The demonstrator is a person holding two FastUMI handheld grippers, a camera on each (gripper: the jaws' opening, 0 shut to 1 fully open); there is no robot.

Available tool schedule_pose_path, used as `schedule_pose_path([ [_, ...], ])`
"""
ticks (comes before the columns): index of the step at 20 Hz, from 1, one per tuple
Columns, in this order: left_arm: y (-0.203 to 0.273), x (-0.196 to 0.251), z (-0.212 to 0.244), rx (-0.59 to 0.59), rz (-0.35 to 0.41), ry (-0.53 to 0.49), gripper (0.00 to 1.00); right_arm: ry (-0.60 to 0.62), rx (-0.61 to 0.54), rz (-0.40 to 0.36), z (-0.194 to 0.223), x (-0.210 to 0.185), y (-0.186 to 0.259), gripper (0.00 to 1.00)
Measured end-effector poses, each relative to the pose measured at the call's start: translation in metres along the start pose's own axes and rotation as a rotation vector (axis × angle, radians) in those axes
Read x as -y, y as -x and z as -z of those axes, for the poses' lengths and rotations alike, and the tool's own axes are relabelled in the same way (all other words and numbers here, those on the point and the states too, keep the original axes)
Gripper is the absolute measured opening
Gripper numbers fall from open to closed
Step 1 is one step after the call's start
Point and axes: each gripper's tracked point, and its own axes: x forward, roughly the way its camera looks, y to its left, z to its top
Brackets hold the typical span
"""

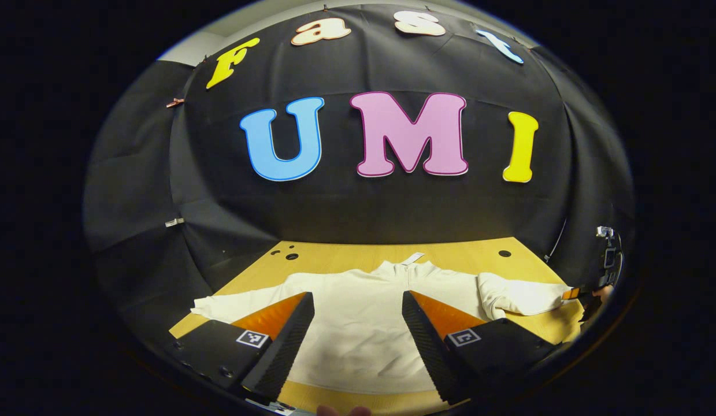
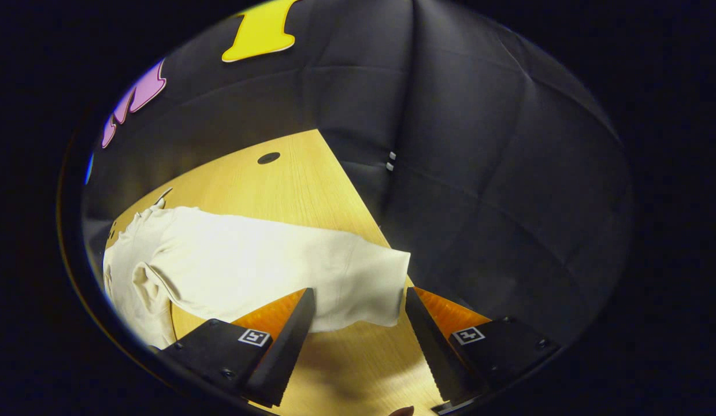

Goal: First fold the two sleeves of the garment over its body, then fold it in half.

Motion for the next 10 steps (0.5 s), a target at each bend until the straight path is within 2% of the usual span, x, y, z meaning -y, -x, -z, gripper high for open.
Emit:
schedule_pose_path([
  [1,0.002,0.000,-0.001,0.001,-0.011,-0.010,0.96,0.003,0.012,0.000,0.002,0.002,0.003,0.98],
  [4,0.004,-0.004,-0.002,0.002,-0.028,-0.031,0.96,-0.025,0.012,-0.029,-0.005,-0.002,-0.003,0.69],
  [7,-0.001,-0.009,-0.006,0.011,-0.027,-0.029,0.96,-0.084,0.049,-0.025,-0.010,-0.001,0.001,0.16],
  [10,-0.006,-0.018,-0.007,0.019,-0.008,-0.026,0.96,-0.044,0.135,0.005,-0.019,0.006,0.034,0.16],
])
